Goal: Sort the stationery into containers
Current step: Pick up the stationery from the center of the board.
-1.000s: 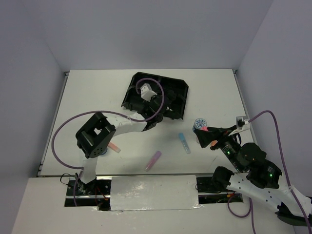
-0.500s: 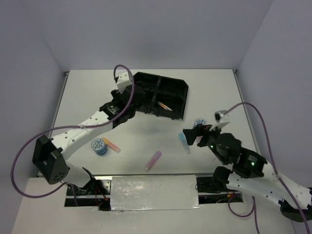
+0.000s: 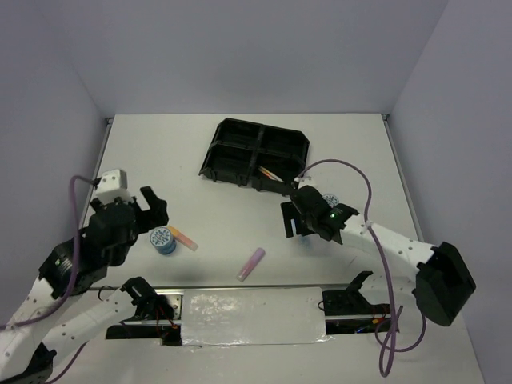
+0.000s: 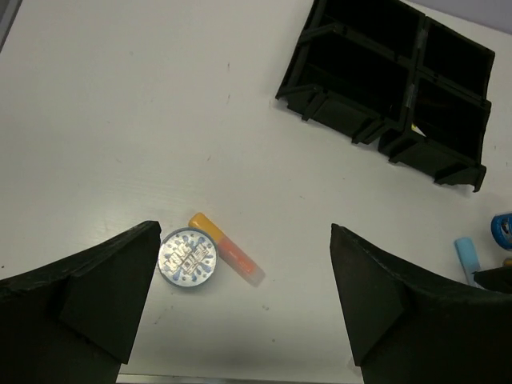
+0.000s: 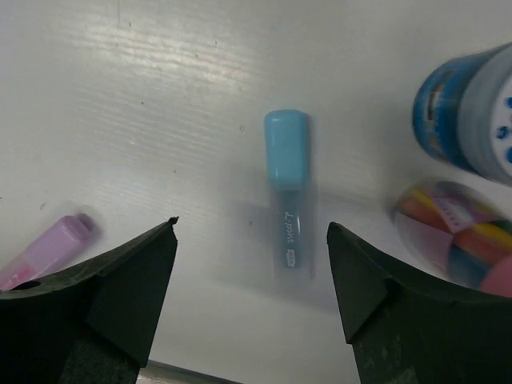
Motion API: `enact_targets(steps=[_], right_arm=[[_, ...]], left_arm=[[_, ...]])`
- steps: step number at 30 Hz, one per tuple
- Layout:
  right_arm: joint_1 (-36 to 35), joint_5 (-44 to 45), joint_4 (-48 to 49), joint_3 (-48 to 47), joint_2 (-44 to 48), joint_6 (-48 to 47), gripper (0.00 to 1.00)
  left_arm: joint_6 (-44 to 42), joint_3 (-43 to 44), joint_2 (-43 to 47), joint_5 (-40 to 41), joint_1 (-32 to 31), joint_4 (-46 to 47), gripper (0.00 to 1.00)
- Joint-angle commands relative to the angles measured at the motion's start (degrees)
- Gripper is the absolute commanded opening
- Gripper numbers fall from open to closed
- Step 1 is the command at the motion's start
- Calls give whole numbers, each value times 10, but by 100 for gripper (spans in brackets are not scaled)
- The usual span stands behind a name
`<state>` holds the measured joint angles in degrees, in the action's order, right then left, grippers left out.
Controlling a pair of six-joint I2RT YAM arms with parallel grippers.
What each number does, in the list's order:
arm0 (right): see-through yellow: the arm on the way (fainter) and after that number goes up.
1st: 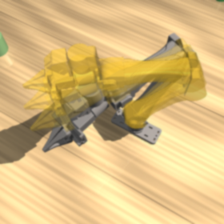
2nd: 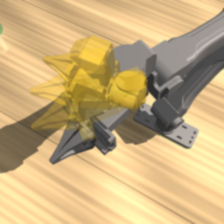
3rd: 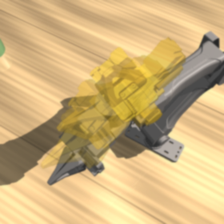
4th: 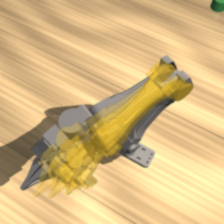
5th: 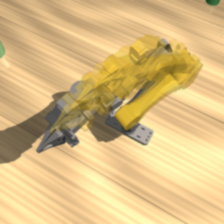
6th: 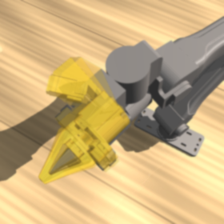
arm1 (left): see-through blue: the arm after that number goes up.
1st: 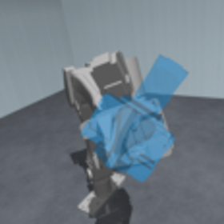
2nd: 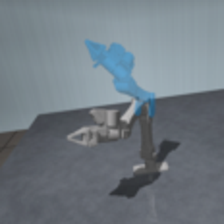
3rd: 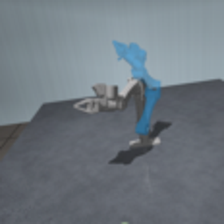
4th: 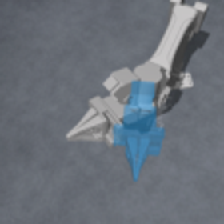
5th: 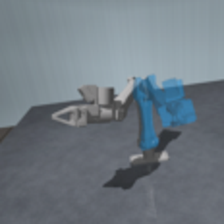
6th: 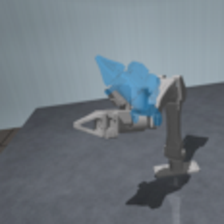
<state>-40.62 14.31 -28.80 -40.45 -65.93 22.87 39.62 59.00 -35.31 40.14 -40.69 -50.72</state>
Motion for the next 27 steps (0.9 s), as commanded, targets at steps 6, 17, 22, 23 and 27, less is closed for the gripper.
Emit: enact_targets(steps=[6,17,22,23,27], right_arm=[[-1,-39,74,9,-84,-5,79],[2,-13,82,-6,-170,21,78],[5,-52,94,-3,-174,12,53],[6,-59,95,-5,-181,11,27],[5,-74,98,-13,-186,19,0]], left_arm=[[-29,-56,91,-1,-1,25,99],[-36,-63,88,-25,-1,32,99],[-37,-64,99,-27,-1,33,99],[-36,-64,102,-26,-1,33,99],[-34,-65,111,-23,-1,33,99]])
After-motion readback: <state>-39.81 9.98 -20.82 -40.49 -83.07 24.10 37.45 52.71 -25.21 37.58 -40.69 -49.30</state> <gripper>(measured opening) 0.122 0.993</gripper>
